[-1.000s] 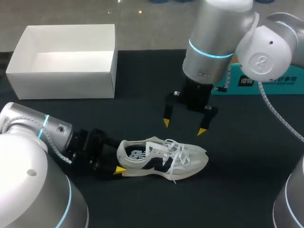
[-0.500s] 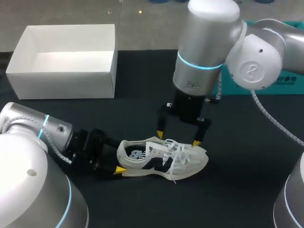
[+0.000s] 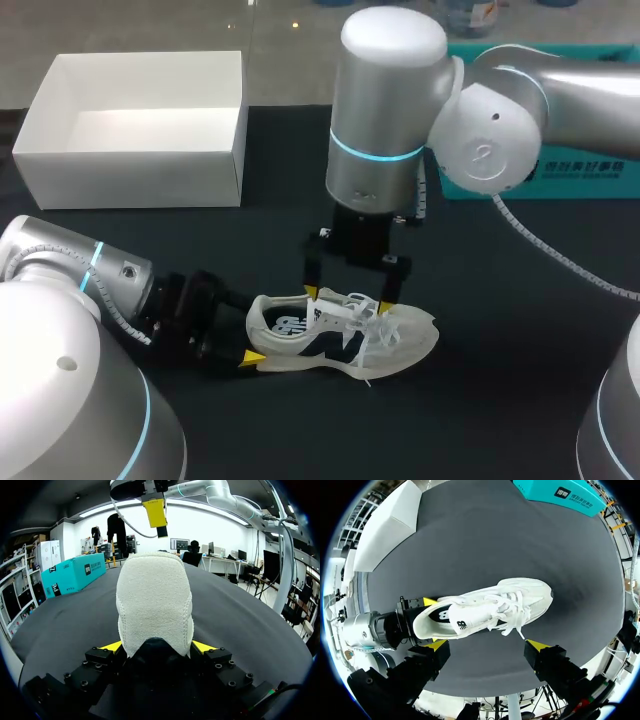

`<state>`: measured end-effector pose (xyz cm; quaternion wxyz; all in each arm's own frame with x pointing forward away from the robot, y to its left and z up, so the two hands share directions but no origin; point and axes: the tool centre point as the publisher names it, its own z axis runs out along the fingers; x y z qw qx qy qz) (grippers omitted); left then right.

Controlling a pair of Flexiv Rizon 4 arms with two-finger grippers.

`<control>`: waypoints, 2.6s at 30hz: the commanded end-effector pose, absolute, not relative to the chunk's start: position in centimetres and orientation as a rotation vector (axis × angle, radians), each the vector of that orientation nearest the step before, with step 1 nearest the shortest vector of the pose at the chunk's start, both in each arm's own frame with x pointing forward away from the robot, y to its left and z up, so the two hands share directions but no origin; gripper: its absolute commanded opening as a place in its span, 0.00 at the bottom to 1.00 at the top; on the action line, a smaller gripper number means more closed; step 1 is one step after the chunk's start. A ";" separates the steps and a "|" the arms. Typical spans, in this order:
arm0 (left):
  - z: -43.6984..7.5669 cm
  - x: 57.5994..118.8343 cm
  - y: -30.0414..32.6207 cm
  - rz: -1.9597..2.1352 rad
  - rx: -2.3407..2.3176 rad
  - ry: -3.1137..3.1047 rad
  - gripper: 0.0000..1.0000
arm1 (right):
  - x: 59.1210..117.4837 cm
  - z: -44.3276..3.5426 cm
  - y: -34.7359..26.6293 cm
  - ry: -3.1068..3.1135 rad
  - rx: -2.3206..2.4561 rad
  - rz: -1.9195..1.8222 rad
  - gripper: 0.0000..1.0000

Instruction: Take the shoe out of the shoebox, open the shoe tongue, remove and reinsert the insole, then place the shoe into the shoebox

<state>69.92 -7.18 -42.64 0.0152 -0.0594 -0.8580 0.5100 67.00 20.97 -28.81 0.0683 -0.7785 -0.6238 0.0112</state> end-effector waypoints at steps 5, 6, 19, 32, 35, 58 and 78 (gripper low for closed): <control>-43.6 69.4 -7.6 1.582 -0.184 -2.673 0.00 | 67.5 -29.8 23.9 -1.928 -2.404 0.101 1.00; -43.6 69.4 -7.6 1.582 -0.184 -2.673 0.00 | 67.6 -29.7 24.2 -1.939 -2.407 0.108 1.00; -43.6 69.4 -7.6 1.582 -0.184 -2.673 0.00 | 68.1 -30.1 25.7 -2.023 -2.469 0.226 1.00; -43.6 69.4 -7.6 1.582 -0.184 -2.673 0.00 | 67.5 -30.3 25.9 -2.056 -2.526 0.295 1.00; -43.6 69.4 -7.6 1.582 -0.184 -2.673 0.00 | 67.3 -30.1 25.8 -2.059 -2.544 0.305 1.00; -43.6 69.4 -7.6 1.582 -0.184 -2.673 0.00 | 66.7 -31.9 25.0 -2.064 -2.694 0.332 1.00; -43.6 69.4 -7.6 1.582 -0.184 -2.673 0.00 | 67.0 -33.8 23.1 -1.939 -2.796 0.202 1.00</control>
